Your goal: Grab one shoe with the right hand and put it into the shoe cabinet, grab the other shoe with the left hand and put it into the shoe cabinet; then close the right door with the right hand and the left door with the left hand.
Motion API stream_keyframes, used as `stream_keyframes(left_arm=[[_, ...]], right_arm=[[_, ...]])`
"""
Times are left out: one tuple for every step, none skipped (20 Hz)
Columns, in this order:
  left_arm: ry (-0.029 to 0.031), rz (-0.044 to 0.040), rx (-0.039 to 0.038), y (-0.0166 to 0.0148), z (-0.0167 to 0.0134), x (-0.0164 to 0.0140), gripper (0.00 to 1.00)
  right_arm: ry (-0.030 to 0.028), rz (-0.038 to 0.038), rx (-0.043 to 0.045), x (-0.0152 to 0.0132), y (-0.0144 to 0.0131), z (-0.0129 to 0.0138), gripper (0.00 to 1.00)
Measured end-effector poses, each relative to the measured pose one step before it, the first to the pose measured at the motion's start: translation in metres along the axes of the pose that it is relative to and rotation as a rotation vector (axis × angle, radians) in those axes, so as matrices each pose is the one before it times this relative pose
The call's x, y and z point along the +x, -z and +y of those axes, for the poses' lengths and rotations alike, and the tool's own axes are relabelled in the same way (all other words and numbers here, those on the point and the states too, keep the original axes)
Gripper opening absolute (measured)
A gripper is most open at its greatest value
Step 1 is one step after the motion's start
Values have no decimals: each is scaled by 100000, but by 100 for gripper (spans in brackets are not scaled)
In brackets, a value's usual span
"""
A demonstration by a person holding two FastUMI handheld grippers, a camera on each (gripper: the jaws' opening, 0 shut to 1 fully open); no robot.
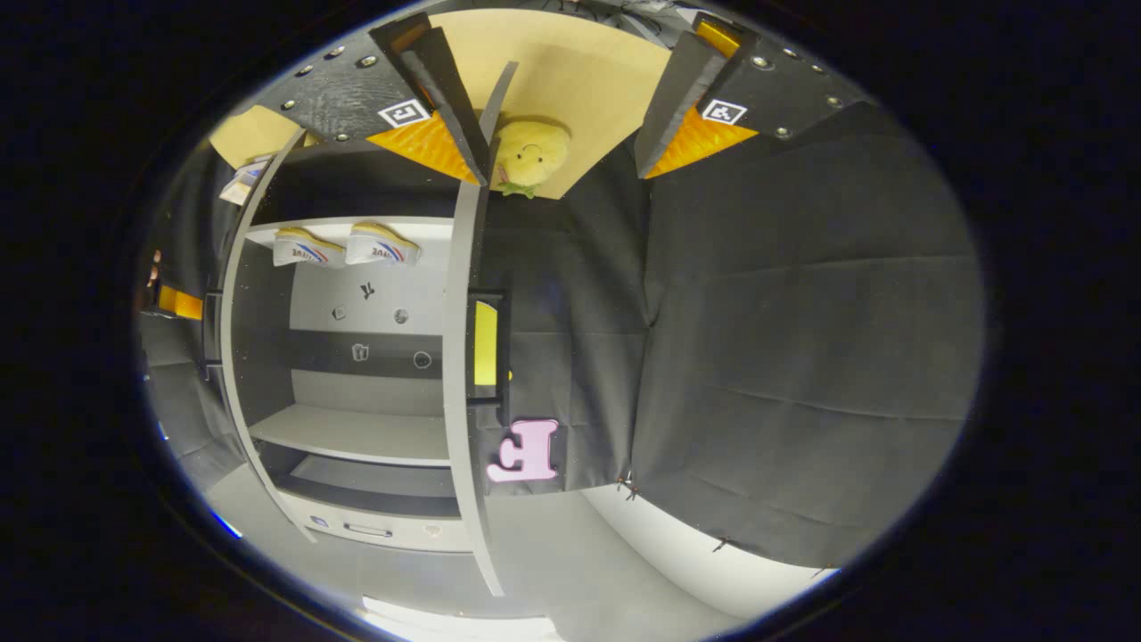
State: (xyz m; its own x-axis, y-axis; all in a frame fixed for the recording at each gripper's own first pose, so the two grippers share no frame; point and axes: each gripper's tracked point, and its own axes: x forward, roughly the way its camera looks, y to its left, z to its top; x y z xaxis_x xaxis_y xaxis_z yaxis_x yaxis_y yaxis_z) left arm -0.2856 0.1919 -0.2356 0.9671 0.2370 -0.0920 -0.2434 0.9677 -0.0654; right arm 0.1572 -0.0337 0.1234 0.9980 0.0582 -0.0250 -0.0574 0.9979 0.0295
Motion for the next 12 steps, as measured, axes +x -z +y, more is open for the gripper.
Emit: stream_keyframes(left_arm=[[-499,-255,209,-218,403,460,94],[-673,-584,125,-452,372,463,94],[-497,-584,-29,-499,427,587,94],[-266,-901,-56,-574,378,664,96],[-317,-852,150,-655,377,837,98],[-369,-859,196,-676,359,866,98],[-627,-1040,86,-619,413,836,98],[-526,-875,-196,-665,351,851,98],[-583,-697,-470,-531,283,749,98],[-214,-527,-741,-514,156,863,98],[60,-639,-890,-445,124,819,98],[137,-772,-687,-471,24,698,98]], right_arm=[[-97,14,-64,19,98,53,96],[484,-253,-228,-62,6,-181,94],[1012,-446,-461,-189,6,-313,94],[1601,-492,-582,-203,26,-559,94],[1853,-415,-635,-235,199,-737,97],[1482,335,-415,-296,221,-840,94],[1250,740,-100,-287,372,-778,97],[1452,891,-12,-359,411,-899,94],[1708,948,-53,-495,471,-1011,96],[1806,777,-13,-431,374,-949,97],[1754,787,-113,-446,471,-985,96],[1718,1020,-172,-438,477,-898,97]])
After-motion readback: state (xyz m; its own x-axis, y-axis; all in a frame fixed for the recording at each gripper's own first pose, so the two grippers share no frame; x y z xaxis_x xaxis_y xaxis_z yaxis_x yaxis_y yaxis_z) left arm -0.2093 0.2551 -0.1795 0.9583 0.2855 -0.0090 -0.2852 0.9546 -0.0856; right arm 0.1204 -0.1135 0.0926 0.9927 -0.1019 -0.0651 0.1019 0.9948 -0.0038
